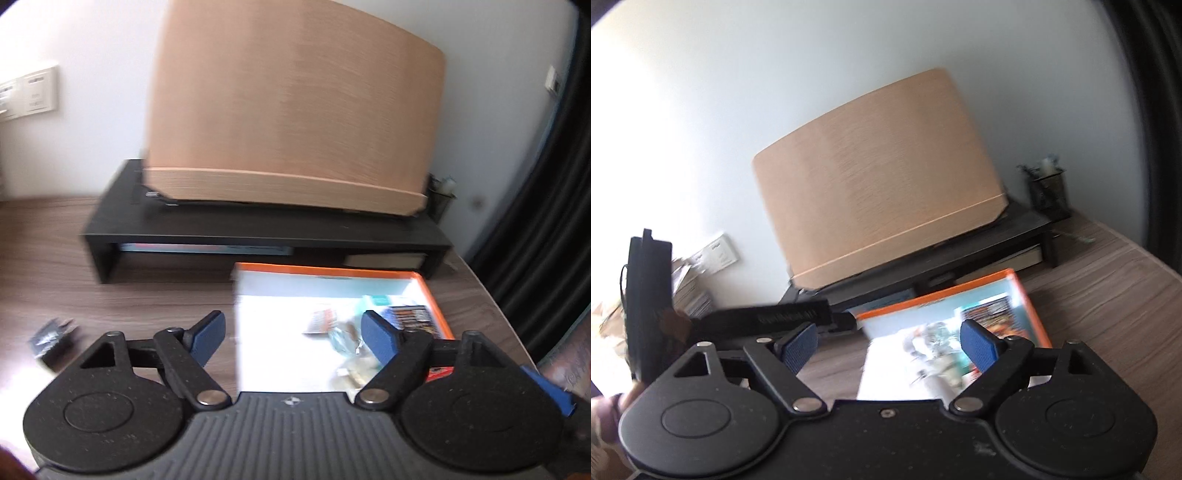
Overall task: Organize rigid objects
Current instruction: 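Lower the card box and glass bottle into the tray and open both tools, then grasp the black charger with the left tool while the right tool grasps the white charger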
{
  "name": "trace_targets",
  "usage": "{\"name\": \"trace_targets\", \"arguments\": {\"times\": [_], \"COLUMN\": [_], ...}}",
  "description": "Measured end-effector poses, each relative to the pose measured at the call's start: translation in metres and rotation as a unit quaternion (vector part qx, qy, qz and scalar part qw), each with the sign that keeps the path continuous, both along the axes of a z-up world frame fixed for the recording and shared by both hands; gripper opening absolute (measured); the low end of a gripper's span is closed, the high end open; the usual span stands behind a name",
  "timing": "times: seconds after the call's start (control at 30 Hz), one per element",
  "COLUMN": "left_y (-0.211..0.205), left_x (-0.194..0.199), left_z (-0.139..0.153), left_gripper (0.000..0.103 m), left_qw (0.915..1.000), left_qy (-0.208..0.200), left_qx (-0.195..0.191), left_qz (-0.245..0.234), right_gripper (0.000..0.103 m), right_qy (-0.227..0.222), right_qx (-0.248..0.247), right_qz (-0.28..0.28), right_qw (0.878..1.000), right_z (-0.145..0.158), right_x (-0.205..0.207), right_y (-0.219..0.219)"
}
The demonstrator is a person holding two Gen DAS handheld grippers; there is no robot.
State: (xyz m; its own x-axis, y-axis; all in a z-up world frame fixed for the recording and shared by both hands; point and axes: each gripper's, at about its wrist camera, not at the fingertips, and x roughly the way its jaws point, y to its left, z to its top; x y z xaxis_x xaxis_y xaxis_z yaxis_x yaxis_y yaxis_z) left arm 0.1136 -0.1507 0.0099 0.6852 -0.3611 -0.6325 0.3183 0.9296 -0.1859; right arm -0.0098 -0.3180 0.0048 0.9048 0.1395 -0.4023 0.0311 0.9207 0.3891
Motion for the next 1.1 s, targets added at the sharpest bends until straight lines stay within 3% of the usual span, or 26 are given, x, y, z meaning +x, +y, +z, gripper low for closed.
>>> {"name": "trace_targets", "arguments": {"times": [0.3,0.43,0.47,0.53,0.6,0.67,0.8,0.97,1.1], "left_y": [0.117,0.162,0.173,0.193,0.211,0.226,0.242,0.243,0.232], "left_x": [-0.021,-0.027,-0.027,-0.029,-0.030,-0.030,-0.030,-0.020,-0.005], "left_z": [-0.003,-0.009,-0.010,-0.012,-0.014,-0.015,-0.016,-0.025,-0.031], "left_gripper": [0.086,0.086,0.086,0.086,0.086,0.086,0.086,0.090,0.093], "left_qw": [0.9948,0.9893,0.9878,0.9847,0.9818,0.9792,0.9793,0.9855,0.9921], "left_qy": [0.012,0.021,0.022,0.024,0.028,0.033,0.032,0.041,0.035], "left_qx": [0.004,0.005,0.003,0.002,0.001,0.000,0.003,0.005,0.020], "left_qz": [0.101,0.144,0.154,0.172,0.188,0.200,0.200,0.165,0.119], "right_gripper": [0.100,0.100,0.100,0.100,0.100,0.100,0.100,0.101,0.101], "right_qy": [0.061,0.091,0.090,0.040,0.003,-0.013,-0.009,0.094,0.121], "right_qx": [-0.144,-0.164,-0.152,-0.087,-0.034,-0.028,-0.112,-0.121,-0.123], "right_qz": [0.056,0.075,0.075,0.074,0.085,0.093,0.096,0.117,0.118], "right_qw": [0.986,0.979,0.981,0.993,0.996,0.995,0.989,0.981,0.978], "right_z": [-0.033,-0.053,-0.054,-0.049,-0.042,-0.033,-0.021,-0.020,-0.023], "right_x": [0.055,0.074,0.078,0.075,0.083,0.091,0.098,0.096,0.071], "right_y": [0.077,0.108,0.114,0.125,0.136,0.148,0.169,0.177,0.190]}}
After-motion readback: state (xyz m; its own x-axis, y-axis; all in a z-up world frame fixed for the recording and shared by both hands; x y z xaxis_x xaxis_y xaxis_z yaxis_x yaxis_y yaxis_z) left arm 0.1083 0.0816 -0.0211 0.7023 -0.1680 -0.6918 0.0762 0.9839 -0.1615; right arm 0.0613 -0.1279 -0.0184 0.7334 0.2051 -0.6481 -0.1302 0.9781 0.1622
